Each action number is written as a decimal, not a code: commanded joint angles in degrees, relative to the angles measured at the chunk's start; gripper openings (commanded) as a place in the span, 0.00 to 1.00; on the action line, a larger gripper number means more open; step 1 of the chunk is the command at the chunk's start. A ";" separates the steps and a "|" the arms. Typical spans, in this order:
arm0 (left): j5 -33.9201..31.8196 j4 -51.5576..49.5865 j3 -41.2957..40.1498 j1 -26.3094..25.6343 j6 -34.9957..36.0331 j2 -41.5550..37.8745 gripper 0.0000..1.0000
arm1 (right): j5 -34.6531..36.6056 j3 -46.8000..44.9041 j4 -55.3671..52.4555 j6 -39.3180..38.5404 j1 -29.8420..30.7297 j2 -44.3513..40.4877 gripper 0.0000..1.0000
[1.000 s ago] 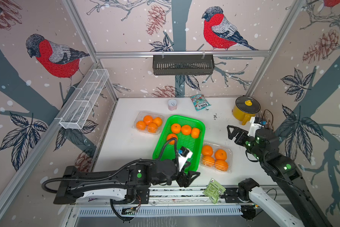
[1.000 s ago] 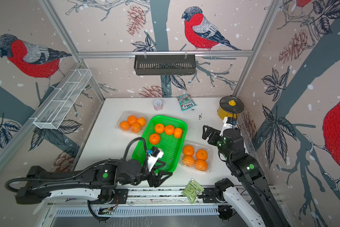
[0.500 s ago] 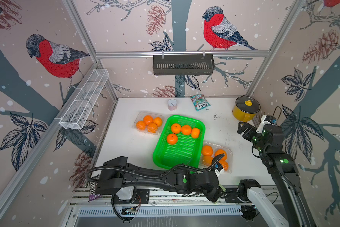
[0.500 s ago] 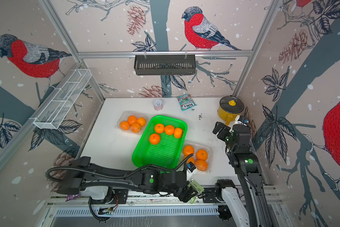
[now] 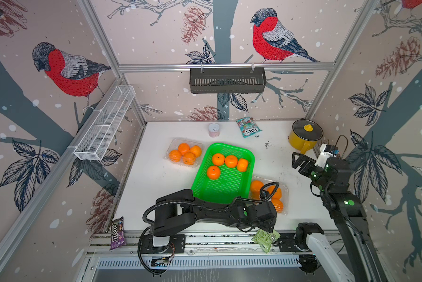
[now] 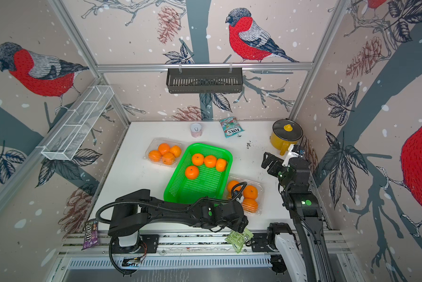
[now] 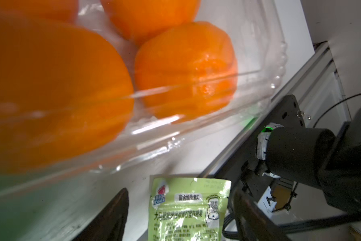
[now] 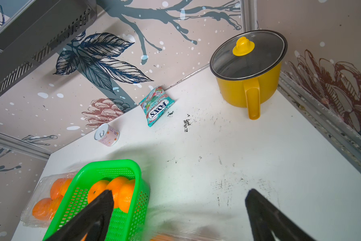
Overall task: Take oranges out of containers
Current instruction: Move the packing box to the center of the board.
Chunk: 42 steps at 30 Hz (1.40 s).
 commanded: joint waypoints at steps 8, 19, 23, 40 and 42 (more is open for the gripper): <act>-15.76 -3.91 10.06 4.93 7.83 5.08 0.81 | -0.93 -3.15 5.49 0.10 -1.23 -0.27 1.00; -12.24 -2.29 31.94 8.03 12.98 21.02 0.82 | 1.07 -4.17 7.69 -0.45 -3.57 -0.29 1.00; -8.34 2.63 30.83 11.60 12.86 21.59 0.82 | 4.30 -3.77 8.81 -1.38 -3.79 -1.96 0.99; -9.22 21.80 -7.17 14.04 12.02 -14.13 0.83 | 19.82 2.72 10.94 -43.00 12.72 7.49 0.99; -4.68 23.14 -8.56 14.04 10.87 -16.00 0.83 | 26.21 1.40 10.74 -48.97 16.75 9.49 0.99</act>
